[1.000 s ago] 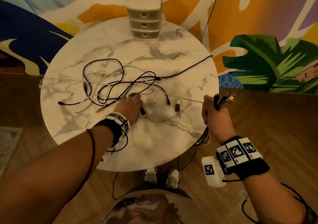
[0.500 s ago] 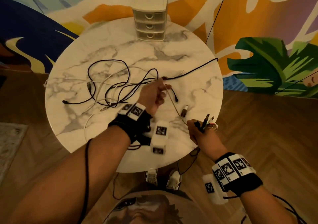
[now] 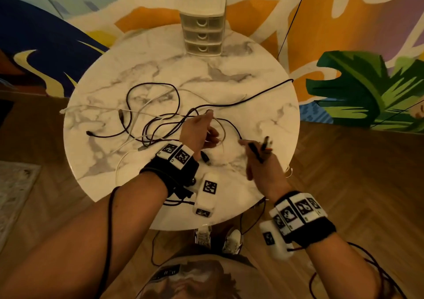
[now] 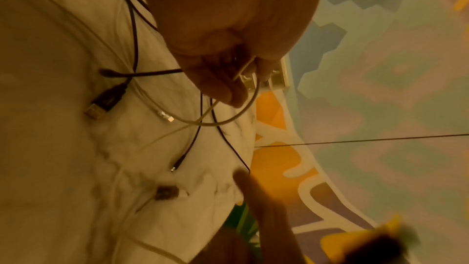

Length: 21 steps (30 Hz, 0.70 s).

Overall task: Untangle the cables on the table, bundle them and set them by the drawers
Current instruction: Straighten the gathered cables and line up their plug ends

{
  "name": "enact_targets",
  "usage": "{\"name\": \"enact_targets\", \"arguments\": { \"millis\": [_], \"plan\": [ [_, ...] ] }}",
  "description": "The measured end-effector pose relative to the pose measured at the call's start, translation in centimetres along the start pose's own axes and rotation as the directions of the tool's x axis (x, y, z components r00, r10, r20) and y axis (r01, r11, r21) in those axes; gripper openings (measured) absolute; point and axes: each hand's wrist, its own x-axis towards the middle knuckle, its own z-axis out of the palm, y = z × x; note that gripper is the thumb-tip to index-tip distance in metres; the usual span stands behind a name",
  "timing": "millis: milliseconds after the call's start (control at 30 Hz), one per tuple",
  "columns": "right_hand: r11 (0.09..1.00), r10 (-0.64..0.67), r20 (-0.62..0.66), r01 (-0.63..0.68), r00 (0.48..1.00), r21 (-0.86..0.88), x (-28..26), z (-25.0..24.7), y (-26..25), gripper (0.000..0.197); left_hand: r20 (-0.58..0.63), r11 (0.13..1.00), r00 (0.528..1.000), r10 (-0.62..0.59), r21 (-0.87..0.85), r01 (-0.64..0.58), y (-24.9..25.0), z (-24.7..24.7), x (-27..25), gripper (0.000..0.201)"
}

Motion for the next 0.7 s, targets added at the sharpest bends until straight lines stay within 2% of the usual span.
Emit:
{"name": "enact_targets", "arguments": {
  "millis": [67,133,233,367,467,533,633,700],
  "plan": [
    [0.997,-0.029,0.100,0.036,0.995,-0.069,0.6,1.6,-1.2,0.022,0.085,1.000,0.996,-0.003,0.007,0.002,-0.2,0.6,-0.3,0.042],
    [0.995,0.007,0.157,0.009,0.988,-0.103,1.3,2.6,-1.7,0.033,0.145,1.000,0.989,0.001,0.004,-0.002,-0.3,0.9,-0.5,0.044],
    [0.998,0.036,0.205,-0.023,0.978,-0.065,2.1,3.5,-1.6,0.033,0.134,0.999,0.990,-0.033,-0.026,0.037,-0.3,0.8,-0.4,0.033],
    [0.999,0.041,0.139,-0.038,0.989,-0.023,2.4,2.9,-0.6,0.026,0.068,0.985,0.994,-0.087,-0.145,0.096,1.1,0.4,0.8,0.029],
    [0.994,0.029,0.061,-0.022,0.998,-0.106,2.7,1.4,-0.5,0.029,-0.002,0.958,0.997,-0.079,-0.276,0.076,4.6,-0.1,3.0,0.037],
    [0.989,0.008,0.003,-0.007,1.000,-0.149,3.1,0.5,0.2,0.028,-0.056,0.944,0.996,-0.063,-0.327,0.041,6.4,-0.3,4.1,0.033],
    [0.989,0.024,-0.085,-0.036,0.996,-0.146,3.3,-0.6,2.5,0.025,-0.096,0.970,0.992,-0.077,-0.239,0.052,5.8,-0.6,4.6,0.040],
    [0.978,0.057,-0.055,-0.067,0.997,-0.199,2.6,-1.5,4.4,0.027,-0.046,0.986,0.989,-0.143,-0.090,0.139,4.1,-1.2,4.4,0.043]
  ]
}}
